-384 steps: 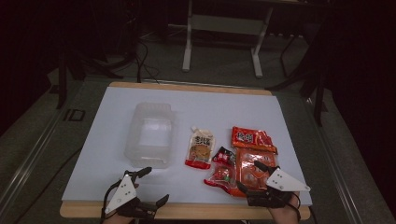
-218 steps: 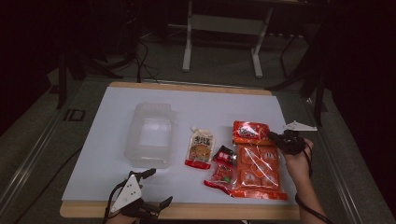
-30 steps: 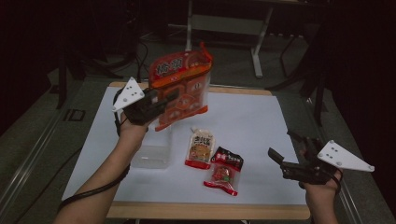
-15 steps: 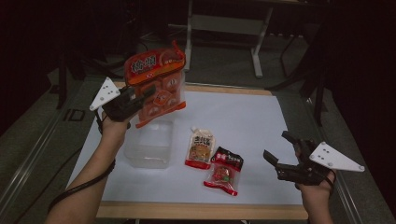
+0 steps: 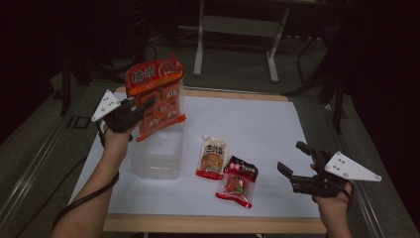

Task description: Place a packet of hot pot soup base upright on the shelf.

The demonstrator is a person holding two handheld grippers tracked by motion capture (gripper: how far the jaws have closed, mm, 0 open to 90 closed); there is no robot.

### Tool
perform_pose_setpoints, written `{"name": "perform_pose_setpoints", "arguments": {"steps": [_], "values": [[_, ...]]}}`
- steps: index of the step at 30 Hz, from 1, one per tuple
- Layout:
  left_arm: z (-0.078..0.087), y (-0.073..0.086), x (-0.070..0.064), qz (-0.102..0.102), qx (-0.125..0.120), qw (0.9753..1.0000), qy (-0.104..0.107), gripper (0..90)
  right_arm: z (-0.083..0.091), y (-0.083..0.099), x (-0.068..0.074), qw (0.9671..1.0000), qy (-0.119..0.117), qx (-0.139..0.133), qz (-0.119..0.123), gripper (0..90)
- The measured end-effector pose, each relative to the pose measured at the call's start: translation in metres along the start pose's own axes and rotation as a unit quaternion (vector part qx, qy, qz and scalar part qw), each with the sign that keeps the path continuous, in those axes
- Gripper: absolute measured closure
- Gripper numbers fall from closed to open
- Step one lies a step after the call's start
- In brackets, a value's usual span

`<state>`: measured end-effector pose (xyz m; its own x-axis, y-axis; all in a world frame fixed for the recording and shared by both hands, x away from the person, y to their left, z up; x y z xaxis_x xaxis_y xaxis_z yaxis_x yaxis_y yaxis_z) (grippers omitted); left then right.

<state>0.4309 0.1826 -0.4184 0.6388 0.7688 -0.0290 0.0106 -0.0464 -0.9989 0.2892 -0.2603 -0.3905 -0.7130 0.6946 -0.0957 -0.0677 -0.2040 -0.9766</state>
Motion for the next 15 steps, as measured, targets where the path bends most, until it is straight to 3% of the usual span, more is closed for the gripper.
{"name": "perform_pose_setpoints", "arguments": {"steps": [15], "values": [[-0.017, 0.032, 0.009, 0.014, 0.058, 0.9979, -0.022, 71.5, 0.0, 0.003, 0.0, 1.0, -0.006, 0.003, -0.002, 14.1]]}}
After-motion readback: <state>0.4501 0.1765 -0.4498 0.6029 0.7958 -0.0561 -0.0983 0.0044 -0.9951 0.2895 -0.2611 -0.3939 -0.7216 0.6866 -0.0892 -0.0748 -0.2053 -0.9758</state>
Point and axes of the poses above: each handheld gripper's, and its own axes: z roughly backward along the jaws, y roughly out of its underside, x roughly to its left, the point moved 7 cm from there along -z, roughly forward along the jaws
